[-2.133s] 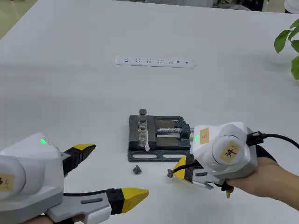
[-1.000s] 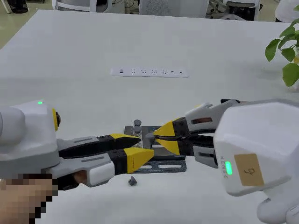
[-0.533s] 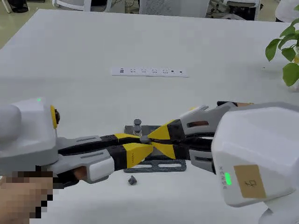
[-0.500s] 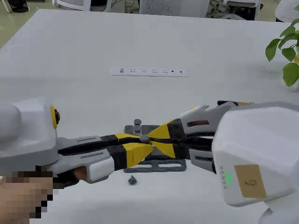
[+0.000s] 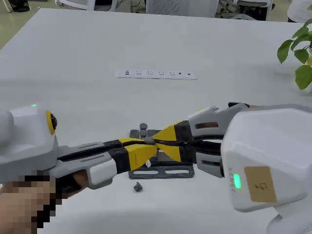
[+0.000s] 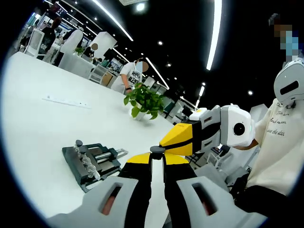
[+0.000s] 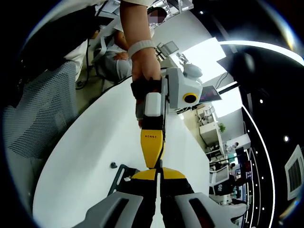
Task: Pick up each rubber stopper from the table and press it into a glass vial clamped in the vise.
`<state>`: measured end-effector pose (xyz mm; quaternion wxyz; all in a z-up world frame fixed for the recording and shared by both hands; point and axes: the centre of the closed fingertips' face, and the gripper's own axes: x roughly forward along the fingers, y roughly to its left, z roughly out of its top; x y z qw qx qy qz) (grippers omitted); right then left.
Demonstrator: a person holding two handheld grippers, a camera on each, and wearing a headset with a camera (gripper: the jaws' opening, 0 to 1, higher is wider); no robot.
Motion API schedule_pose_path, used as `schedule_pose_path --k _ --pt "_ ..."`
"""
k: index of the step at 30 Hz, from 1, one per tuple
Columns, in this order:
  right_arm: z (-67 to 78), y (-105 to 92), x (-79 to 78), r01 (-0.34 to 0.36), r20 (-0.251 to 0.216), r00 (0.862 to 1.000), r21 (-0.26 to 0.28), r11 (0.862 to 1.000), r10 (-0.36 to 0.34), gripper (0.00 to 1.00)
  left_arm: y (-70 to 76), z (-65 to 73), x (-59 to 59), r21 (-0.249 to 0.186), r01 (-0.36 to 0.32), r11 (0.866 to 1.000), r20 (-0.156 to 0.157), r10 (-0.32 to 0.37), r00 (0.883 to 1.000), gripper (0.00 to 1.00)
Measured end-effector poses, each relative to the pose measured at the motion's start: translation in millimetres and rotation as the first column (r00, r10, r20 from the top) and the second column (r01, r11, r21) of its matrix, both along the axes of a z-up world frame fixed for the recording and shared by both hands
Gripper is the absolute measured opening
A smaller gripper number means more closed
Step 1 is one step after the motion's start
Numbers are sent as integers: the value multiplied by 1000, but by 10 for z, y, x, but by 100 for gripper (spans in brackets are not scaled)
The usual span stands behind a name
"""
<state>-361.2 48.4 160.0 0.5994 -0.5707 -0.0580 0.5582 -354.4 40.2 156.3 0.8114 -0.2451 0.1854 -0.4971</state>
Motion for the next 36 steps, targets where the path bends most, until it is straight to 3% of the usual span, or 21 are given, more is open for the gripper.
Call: schedule_pose_path --k 11,15,17,20,23,24,28,29,30,33,36 --pt "-30 -13 -11 6 -23 1000 -5 1000 -6 0 -4 -22 -21 25 4 1000 2 -4 1000 3" --pt "-48 -29 -17 22 -82 996 2 1000 -21 1 -11 -53 -35 54 7 999 17 -8 1000 3" --pt "-55 -37 -31 33 -119 992 13 999 -31 8 -6 -55 -31 60 4 998 22 -6 1000 3" --pt "-75 -44 -71 62 -224 973 43 997 -51 16 5 -76 -20 101 0 995 51 -5 999 3" --pt "-91 -56 -96 103 -335 939 66 993 -75 23 8 -96 -21 124 6 992 61 -13 998 3" --pt "-92 -54 -118 123 -393 916 77 989 -83 26 12 -99 -21 127 8 992 63 -16 998 3" --pt "-79 -66 -151 143 -489 869 89 986 -81 33 14 -111 -33 162 19 987 88 -33 996 3" --pt "-78 -73 -165 160 -531 843 90 983 -89 33 12 -113 -38 179 22 984 100 -40 994 3" --pt "-79 -82 -172 162 -547 832 84 983 -90 34 11 -118 -41 191 26 981 108 -47 993 3" --pt "-91 -110 -162 154 -554 827 66 986 -92 35 3 -132 -58 240 38 970 139 -73 988 3" --pt "-119 -142 -174 161 -581 808 48 986 -103 34 -16 -157 -94 289 58 956 161 -108 981 3"
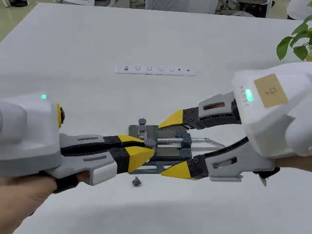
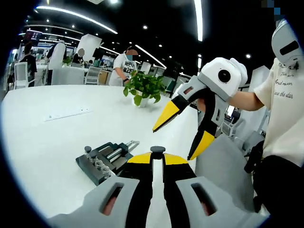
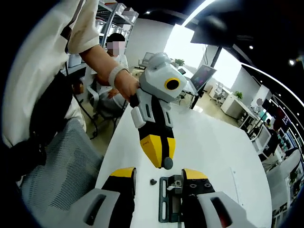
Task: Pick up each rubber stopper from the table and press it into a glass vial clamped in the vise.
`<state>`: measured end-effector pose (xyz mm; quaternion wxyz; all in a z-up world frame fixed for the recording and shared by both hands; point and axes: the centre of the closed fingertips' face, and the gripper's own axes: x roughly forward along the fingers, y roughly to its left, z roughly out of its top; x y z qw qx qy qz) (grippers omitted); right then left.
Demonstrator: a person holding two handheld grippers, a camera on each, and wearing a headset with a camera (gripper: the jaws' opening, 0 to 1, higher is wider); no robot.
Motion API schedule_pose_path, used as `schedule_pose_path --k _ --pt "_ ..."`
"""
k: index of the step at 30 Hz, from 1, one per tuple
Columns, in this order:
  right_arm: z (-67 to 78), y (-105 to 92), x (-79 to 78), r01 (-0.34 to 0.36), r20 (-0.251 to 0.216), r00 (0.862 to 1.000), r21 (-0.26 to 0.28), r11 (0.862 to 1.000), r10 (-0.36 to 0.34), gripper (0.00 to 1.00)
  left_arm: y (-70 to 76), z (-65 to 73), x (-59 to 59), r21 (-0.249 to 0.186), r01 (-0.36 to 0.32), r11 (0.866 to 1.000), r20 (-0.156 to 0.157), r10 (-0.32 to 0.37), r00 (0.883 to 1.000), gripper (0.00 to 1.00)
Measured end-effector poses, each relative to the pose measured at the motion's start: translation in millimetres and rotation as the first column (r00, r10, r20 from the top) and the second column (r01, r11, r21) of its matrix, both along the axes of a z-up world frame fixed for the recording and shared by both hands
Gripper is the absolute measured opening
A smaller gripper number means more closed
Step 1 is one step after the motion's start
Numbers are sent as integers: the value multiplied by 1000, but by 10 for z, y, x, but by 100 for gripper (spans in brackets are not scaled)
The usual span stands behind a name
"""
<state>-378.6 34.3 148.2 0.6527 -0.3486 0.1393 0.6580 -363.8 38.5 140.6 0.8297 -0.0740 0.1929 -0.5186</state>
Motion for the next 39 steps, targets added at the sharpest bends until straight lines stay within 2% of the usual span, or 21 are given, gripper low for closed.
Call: schedule_pose_path --k 1,3,5,7,11,14,16,17,18,20,25,31,35,39 --pt "-12 -8 -4 -8 9 1000 -10 1000 8 33 0 -32 -16 41 15 999 22 -16 1000 3" --pt "-36 -20 -1 -14 21 1000 -24 1000 15 33 -27 -59 -53 86 39 995 47 -43 998 3" --pt "-46 -18 -9 -15 10 1000 -23 1000 15 31 -63 -67 -87 100 57 993 53 -62 997 3" --pt "-72 -10 -26 -18 -7 1000 -27 999 18 30 -87 -107 -123 138 81 987 66 -91 994 3" --pt "-165 -1 -74 -38 -30 999 -54 998 36 29 -136 -182 -194 224 132 966 101 -158 982 3" --pt "-192 6 -104 -42 -55 998 -57 998 39 27 -178 -199 -228 249 152 957 112 -184 977 3" --pt "-212 6 -124 -51 -63 997 -65 997 47 25 -178 -252 -255 316 176 932 143 -230 963 3" --pt "-222 5 -132 -53 -68 997 -67 996 49 24 -201 -241 -269 297 178 938 134 -226 965 3" --pt "-234 4 -151 -61 -76 996 -70 996 56 23 -204 -248 -275 295 183 938 128 -228 965 3" --pt "-259 1 -165 -64 -87 995 -76 995 58 22 -202 -286 -290 325 190 926 137 -245 960 3" --pt "-327 -16 -193 -66 -108 993 -94 993 56 18 -208 -307 -320 340 203 918 140 -263 955 3" --pt "-372 -7 -227 -57 -139 989 -99 993 43 14 -195 -325 -317 341 204 918 138 -263 955 3" --pt "-384 2 -250 -63 -151 987 -99 993 47 11 -199 -333 -323 350 208 913 143 -271 952 3" --pt "-384 7 -250 -64 -152 987 -97 993 49 8 -204 -337 -330 345 208 915 138 -269 953 3"
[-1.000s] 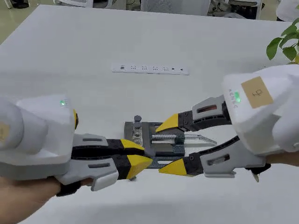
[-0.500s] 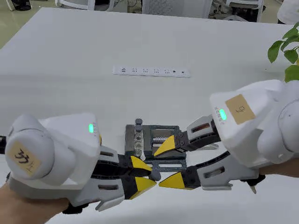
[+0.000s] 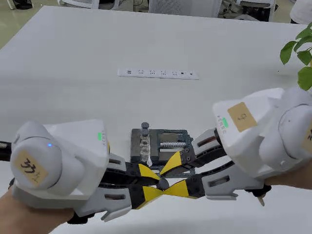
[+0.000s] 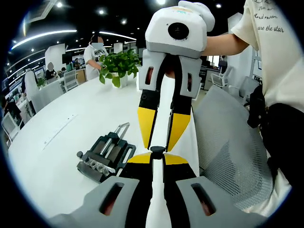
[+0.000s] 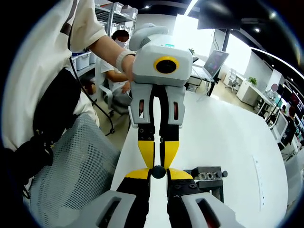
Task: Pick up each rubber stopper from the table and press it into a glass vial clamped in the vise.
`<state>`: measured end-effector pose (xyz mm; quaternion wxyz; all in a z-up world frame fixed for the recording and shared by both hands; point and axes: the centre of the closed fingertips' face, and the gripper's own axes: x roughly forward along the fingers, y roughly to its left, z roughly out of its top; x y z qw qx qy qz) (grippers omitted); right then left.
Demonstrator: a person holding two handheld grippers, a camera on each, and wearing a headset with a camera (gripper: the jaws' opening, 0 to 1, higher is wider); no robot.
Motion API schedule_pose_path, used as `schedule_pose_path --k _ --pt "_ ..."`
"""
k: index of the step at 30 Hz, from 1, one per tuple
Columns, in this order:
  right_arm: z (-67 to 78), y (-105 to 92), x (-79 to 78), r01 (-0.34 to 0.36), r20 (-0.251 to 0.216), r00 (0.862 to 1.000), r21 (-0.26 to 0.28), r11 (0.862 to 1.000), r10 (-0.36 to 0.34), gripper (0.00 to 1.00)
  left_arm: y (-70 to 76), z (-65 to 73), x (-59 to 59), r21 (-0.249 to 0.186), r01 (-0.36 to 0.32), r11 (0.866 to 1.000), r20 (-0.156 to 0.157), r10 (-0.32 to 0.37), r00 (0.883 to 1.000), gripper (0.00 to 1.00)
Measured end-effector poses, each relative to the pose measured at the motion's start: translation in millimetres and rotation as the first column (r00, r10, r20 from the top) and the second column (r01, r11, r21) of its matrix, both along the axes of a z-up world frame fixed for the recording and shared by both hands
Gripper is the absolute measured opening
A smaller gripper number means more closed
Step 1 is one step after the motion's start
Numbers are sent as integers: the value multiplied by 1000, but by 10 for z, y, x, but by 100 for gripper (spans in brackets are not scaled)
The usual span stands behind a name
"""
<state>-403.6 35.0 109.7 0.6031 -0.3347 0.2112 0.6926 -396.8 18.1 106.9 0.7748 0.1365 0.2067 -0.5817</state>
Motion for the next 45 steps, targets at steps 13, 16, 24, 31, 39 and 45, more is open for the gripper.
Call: schedule_pose_path --k 13,16,24,31,39,45 --pt "-32 -32 -15 -9 -6 1000 -20 1000 9 7 -9 -21 -11 11 8 1000 7 -8 1000 3" --pt "-46 -41 -24 -13 -10 1000 -27 1000 13 7 -18 -31 -23 16 14 1000 8 -14 1000 3" --pt "-67 -57 -32 -6 -26 1000 -37 999 5 7 -23 -44 -29 9 11 1000 1 -11 1000 3" --pt "-69 -59 -43 -1 -32 999 -39 999 0 7 -32 -37 -36 3 6 1000 -1 -6 1000 3" --pt "-74 -53 -40 3 -40 999 -42 999 -5 7 -34 -41 -40 11 5 1000 6 -5 1000 3" --pt "-82 -66 -56 -9 -49 999 -54 998 7 7 -44 -49 -55 10 14 1000 8 -14 1000 3"
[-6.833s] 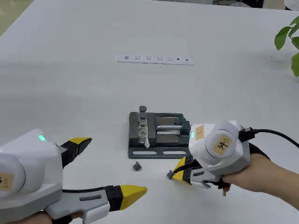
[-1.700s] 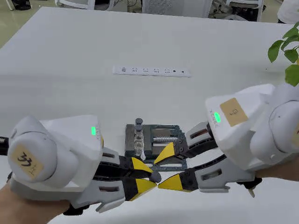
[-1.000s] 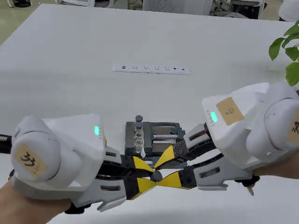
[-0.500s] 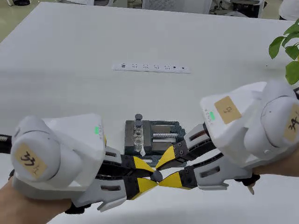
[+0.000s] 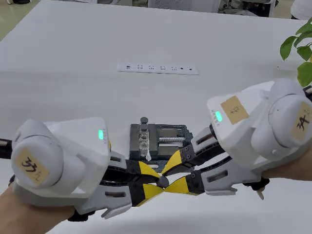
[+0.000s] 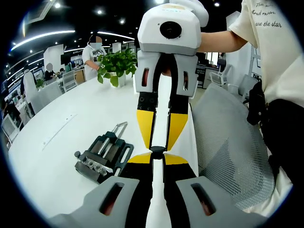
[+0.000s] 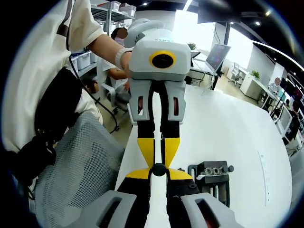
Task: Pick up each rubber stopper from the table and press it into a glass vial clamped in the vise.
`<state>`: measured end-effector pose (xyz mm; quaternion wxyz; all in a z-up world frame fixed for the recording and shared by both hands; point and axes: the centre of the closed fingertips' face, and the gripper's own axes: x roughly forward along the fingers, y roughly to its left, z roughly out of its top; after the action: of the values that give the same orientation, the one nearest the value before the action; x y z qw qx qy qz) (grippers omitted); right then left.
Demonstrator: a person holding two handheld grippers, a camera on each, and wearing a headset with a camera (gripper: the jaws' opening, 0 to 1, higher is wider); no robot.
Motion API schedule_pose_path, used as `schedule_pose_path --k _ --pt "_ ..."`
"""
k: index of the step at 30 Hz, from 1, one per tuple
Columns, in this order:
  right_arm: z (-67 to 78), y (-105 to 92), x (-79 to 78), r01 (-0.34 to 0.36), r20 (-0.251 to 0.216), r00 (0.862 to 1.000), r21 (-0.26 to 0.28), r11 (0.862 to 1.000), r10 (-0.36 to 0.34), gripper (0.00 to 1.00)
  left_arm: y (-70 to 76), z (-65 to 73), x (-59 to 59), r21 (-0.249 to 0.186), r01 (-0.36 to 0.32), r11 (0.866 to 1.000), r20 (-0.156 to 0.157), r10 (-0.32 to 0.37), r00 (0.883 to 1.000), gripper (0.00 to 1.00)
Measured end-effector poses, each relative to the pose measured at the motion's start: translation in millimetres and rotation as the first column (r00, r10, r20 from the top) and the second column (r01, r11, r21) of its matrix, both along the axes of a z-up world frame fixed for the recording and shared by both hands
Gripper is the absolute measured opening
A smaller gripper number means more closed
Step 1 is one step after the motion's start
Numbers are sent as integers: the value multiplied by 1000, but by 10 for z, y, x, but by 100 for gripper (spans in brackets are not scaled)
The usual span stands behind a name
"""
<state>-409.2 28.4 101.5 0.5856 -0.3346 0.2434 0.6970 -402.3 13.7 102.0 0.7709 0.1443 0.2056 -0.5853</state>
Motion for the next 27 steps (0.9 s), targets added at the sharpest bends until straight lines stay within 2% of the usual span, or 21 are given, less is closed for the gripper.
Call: schedule_pose_path --k 5,20,27 --pt "-5 -15 -7 -7 -14 1000 -8 1000 6 7 -19 -7 -13 1 8 1000 6 -8 1000 3" --pt "-2 -28 -22 -14 -34 999 -11 1000 14 5 -17 -17 -27 -10 10 1000 -9 -11 1000 3" --pt "-14 -10 -19 -15 -28 1000 -12 1000 15 5 -5 -31 -16 -9 4 1000 -10 -4 1000 4"
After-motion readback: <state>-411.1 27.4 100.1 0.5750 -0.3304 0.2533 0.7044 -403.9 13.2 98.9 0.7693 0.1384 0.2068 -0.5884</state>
